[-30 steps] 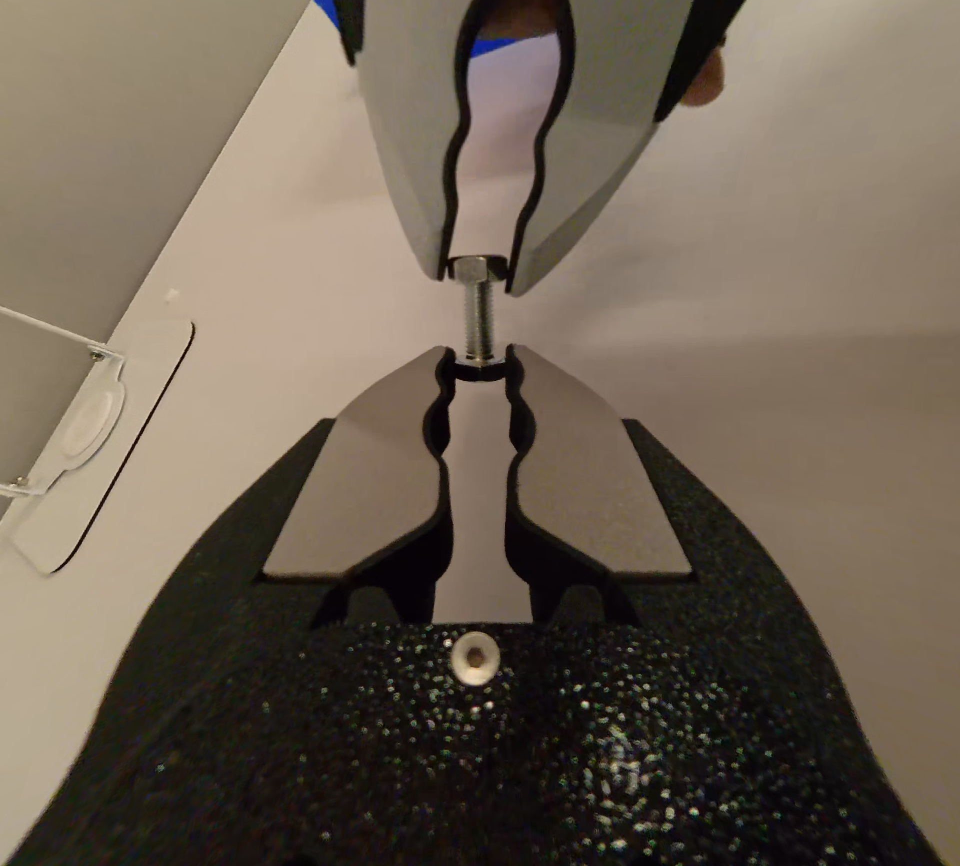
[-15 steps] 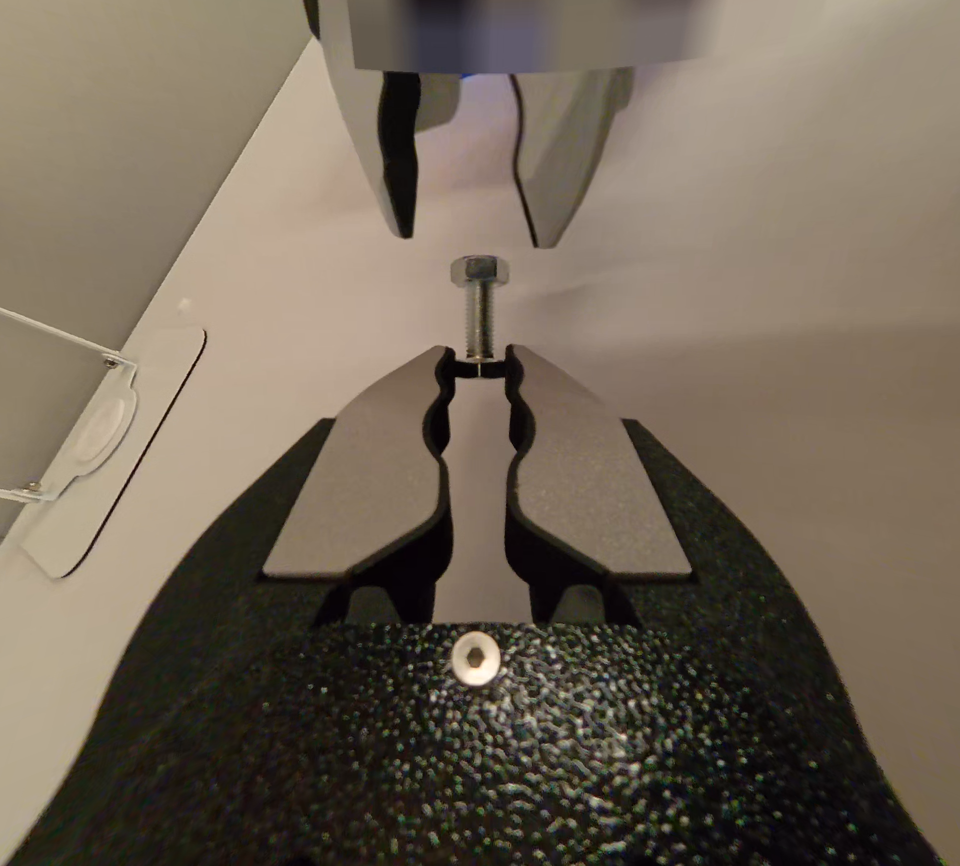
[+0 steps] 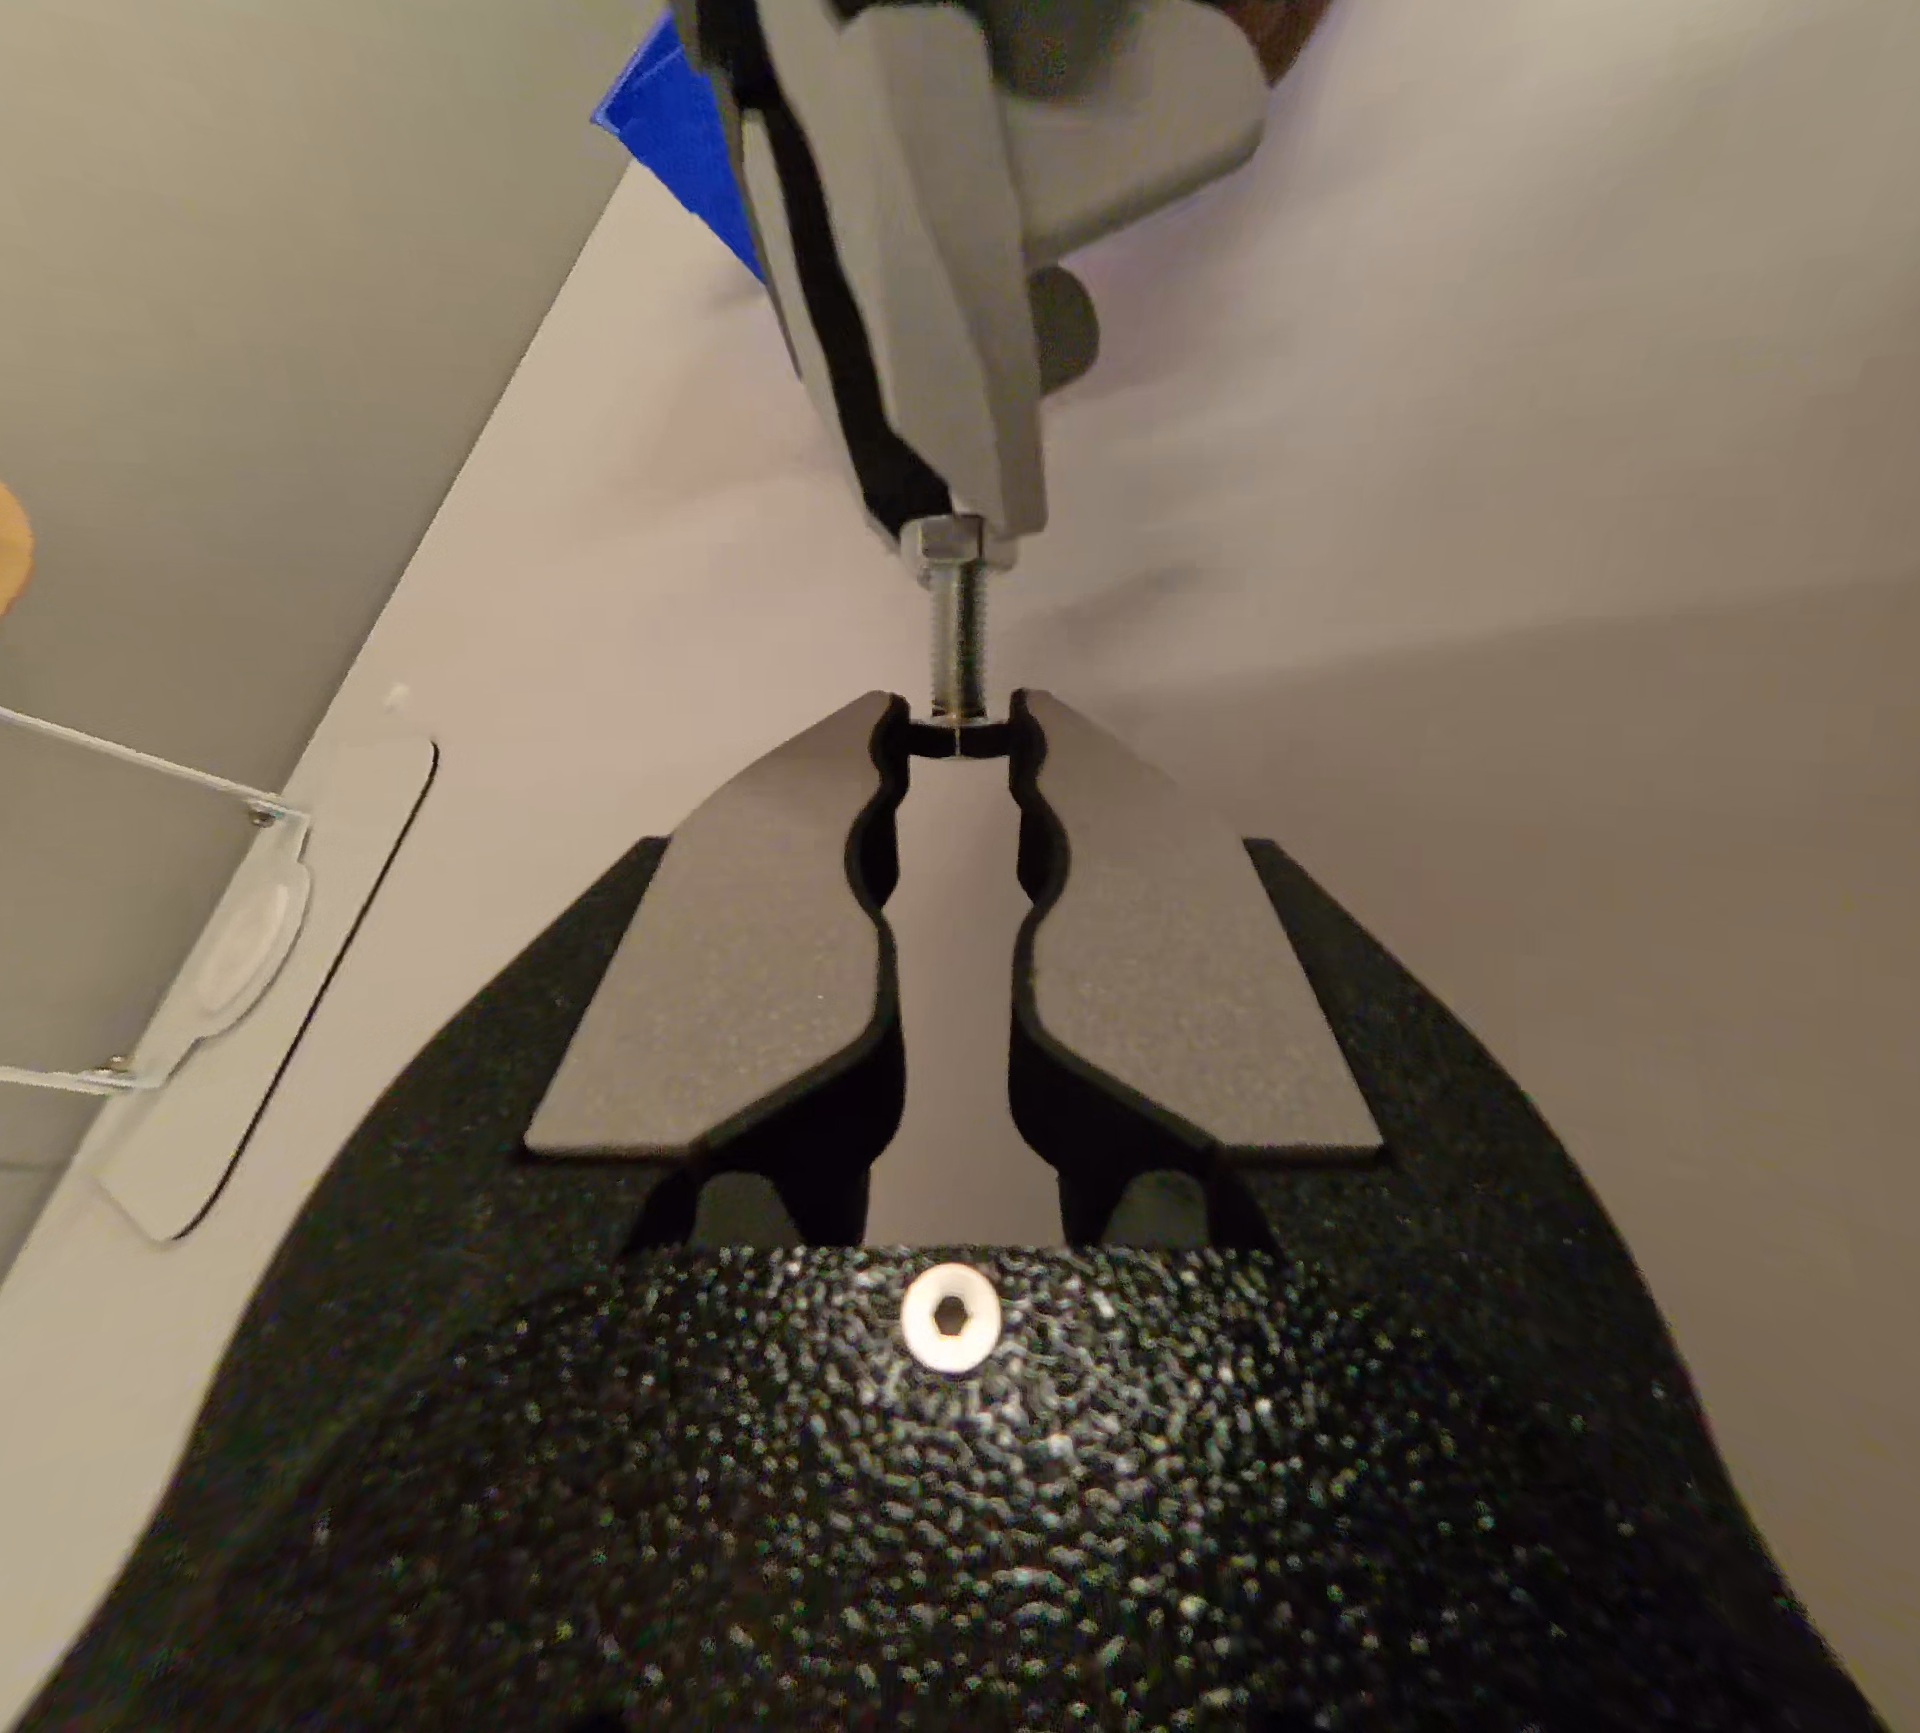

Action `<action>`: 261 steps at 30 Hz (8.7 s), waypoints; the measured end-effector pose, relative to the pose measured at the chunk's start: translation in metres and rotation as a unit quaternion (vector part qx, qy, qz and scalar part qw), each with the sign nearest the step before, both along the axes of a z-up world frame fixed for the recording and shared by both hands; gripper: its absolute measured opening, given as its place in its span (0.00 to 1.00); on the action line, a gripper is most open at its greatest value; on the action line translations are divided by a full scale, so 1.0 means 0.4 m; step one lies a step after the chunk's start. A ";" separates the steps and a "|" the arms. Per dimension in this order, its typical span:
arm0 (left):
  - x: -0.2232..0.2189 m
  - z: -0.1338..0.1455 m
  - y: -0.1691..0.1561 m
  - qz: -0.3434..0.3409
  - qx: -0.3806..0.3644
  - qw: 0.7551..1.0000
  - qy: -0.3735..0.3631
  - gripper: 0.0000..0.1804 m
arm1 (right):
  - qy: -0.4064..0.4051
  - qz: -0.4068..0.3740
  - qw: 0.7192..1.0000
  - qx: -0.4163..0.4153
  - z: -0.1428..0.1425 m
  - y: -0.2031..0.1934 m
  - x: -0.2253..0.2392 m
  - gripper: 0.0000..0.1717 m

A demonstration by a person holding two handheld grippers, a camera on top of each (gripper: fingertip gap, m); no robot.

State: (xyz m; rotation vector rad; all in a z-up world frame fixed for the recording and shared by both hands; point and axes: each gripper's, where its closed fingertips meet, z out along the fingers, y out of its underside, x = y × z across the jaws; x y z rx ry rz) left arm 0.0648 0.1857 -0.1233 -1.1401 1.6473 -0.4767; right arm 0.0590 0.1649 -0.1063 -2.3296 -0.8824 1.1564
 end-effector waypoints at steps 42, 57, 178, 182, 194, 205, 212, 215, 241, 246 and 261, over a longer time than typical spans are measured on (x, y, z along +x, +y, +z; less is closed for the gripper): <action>0.004 0.018 -0.015 -0.018 0.026 0.999 -0.023 0.10 | -0.013 -0.024 0.984 0.176 0.051 0.003 0.018 0.28; 0.012 0.001 -0.034 -0.029 0.079 0.996 0.002 0.10 | -0.079 -0.030 0.994 0.065 -0.031 -0.032 0.019 0.10; 0.025 -0.005 -0.074 -0.071 0.042 0.997 -0.005 0.10 | 0.061 -0.102 0.990 -0.082 -0.025 -0.077 0.028 0.11; 0.019 0.008 -0.057 -0.059 -0.011 0.998 -0.023 0.10 | 0.039 -0.069 0.996 0.044 -0.010 -0.052 0.043 0.24; 0.022 -0.006 -0.082 -0.092 -0.092 0.991 -0.021 0.10 | -0.193 0.114 0.889 0.399 -0.039 -0.054 0.030 0.10; 0.022 0.011 -0.076 -0.086 -0.051 0.994 -0.033 0.10 | 0.072 -0.059 0.993 0.071 0.003 -0.058 0.052 0.22; 0.016 0.036 -0.074 -0.097 -0.150 0.981 -0.068 0.10 | -0.087 0.049 0.900 0.424 0.041 -0.053 0.042 0.26; 0.016 0.041 -0.086 -0.112 -0.166 0.977 -0.073 0.10 | -0.122 0.086 0.879 0.452 0.023 -0.060 0.024 0.22; 0.017 0.048 -0.120 -0.152 -0.184 0.968 -0.073 0.10 | -0.157 0.131 0.847 0.491 0.019 -0.079 0.021 0.10; 0.022 0.018 -0.159 -0.180 -0.096 0.978 -0.041 0.10 | -0.015 0.017 0.996 0.083 -0.025 -0.109 0.021 0.09; 0.004 0.113 -0.118 -0.175 -0.278 0.933 -0.147 0.09 | -0.090 0.058 0.846 0.523 0.075 -0.065 0.047 0.28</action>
